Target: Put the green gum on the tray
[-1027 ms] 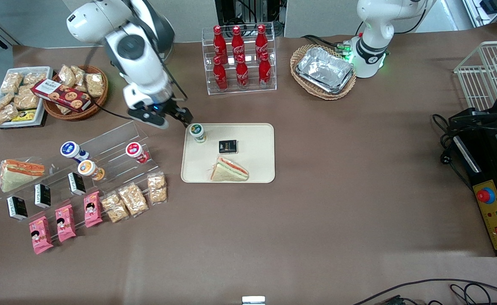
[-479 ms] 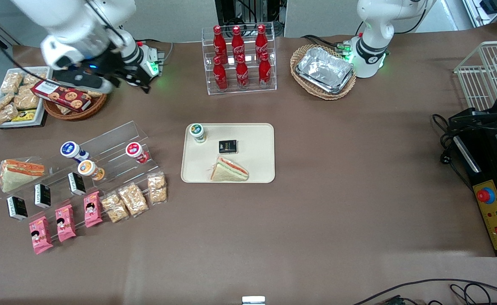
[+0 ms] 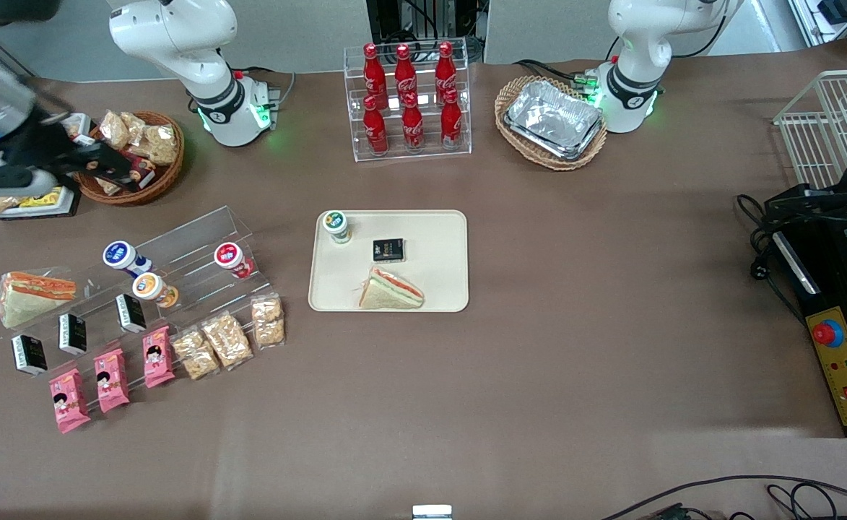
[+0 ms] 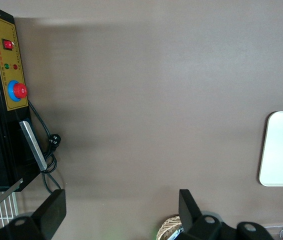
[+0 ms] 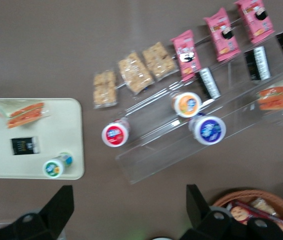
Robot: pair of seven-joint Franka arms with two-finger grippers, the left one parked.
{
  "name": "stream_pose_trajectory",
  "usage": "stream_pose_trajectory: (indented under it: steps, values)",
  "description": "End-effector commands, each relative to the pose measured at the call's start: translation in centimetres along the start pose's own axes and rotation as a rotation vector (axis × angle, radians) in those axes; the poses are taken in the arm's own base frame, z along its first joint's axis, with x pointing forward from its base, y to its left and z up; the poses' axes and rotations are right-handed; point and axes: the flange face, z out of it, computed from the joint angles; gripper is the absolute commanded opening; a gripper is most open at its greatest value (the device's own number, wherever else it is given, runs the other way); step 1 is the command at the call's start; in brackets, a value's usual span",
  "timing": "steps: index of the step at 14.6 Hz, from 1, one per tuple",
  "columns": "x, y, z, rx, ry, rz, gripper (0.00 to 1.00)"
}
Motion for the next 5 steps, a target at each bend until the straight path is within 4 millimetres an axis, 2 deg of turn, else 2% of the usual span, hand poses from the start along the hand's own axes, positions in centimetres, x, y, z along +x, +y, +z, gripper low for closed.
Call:
stream_pose_trajectory:
  steps: [1,2,5]
  values:
    - [3.7,4.9,-0.1,0.018,0.021,0.026,1.00]
    - [4.6,6.0,-0.1,0.010,0.019,0.041,1.00]
    - [6.2,5.4,0.6,-0.027,0.001,0.027,1.00]
